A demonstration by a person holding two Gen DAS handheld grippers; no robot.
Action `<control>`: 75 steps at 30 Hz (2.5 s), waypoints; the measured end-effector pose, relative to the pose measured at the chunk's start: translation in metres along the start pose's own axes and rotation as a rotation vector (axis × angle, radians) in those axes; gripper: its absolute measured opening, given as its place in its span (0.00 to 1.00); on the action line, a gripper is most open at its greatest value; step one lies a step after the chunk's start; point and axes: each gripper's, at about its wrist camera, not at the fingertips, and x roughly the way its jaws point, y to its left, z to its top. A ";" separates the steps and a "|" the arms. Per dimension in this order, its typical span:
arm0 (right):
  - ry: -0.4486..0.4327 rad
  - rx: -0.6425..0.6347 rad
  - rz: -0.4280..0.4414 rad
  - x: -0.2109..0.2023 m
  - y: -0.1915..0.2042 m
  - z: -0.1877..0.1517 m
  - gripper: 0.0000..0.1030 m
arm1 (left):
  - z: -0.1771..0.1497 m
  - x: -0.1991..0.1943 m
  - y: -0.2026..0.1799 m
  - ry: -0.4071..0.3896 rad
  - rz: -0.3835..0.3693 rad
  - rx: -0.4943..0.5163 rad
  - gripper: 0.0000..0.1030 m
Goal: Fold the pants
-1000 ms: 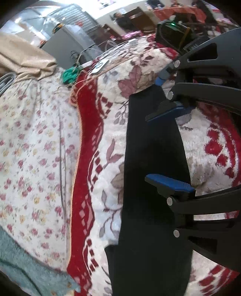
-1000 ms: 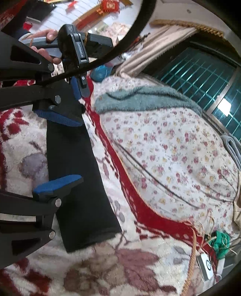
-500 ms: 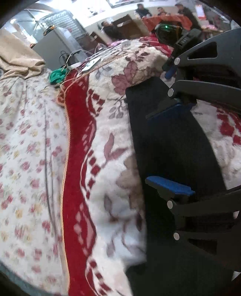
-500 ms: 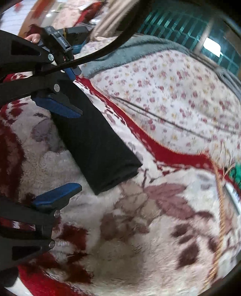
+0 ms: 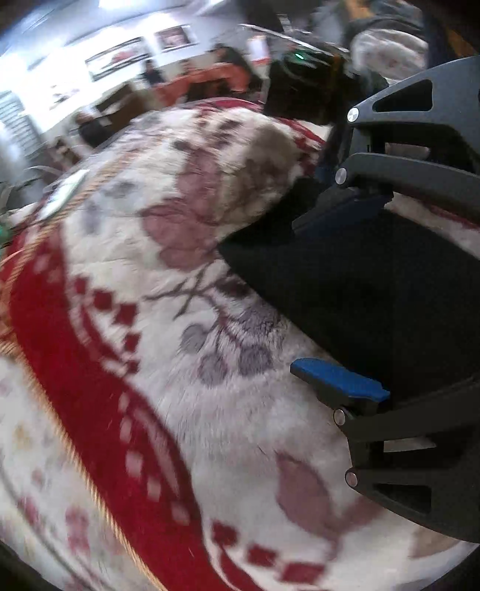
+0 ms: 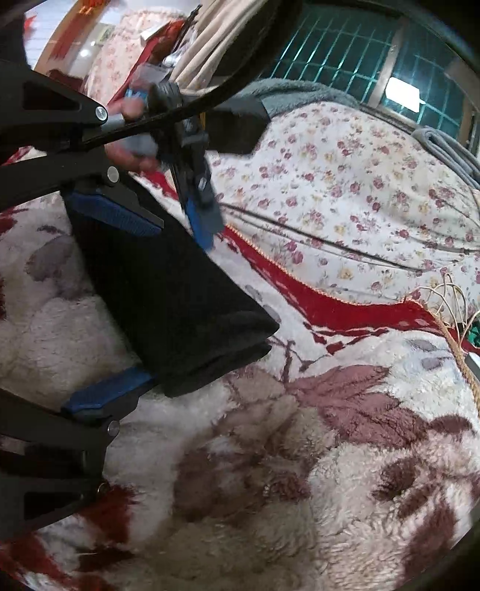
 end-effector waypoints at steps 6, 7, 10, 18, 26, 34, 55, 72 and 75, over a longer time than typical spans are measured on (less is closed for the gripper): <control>-0.069 0.022 0.080 0.002 -0.006 0.002 0.67 | 0.016 0.018 0.001 0.075 -0.130 0.034 0.94; -0.074 0.024 0.091 0.004 -0.007 0.003 0.65 | 0.016 0.020 -0.001 0.073 -0.121 0.051 0.95; -0.073 0.102 0.088 0.011 -0.023 0.008 0.26 | 0.005 0.028 -0.021 0.084 -0.018 0.214 0.95; -0.082 0.115 0.231 0.009 -0.023 0.011 0.11 | -0.002 0.016 -0.017 -0.005 0.045 0.201 0.14; -0.114 0.025 0.325 -0.005 0.023 0.010 0.10 | -0.021 -0.034 -0.047 -0.151 0.067 0.231 0.09; -0.084 -0.167 0.459 -0.016 0.122 0.007 0.10 | -0.062 -0.152 -0.045 -0.360 0.077 0.212 0.09; 0.488 -0.381 0.410 0.193 0.233 -0.142 0.35 | -0.290 -0.263 0.113 -0.574 0.324 -0.451 0.45; 0.202 -0.393 -0.027 0.141 0.173 -0.067 0.57 | -0.267 -0.194 0.059 -0.590 0.286 -0.416 0.53; 0.224 -0.377 -0.046 0.150 0.163 -0.069 0.53 | -0.262 -0.174 0.062 -0.531 0.349 -0.434 0.53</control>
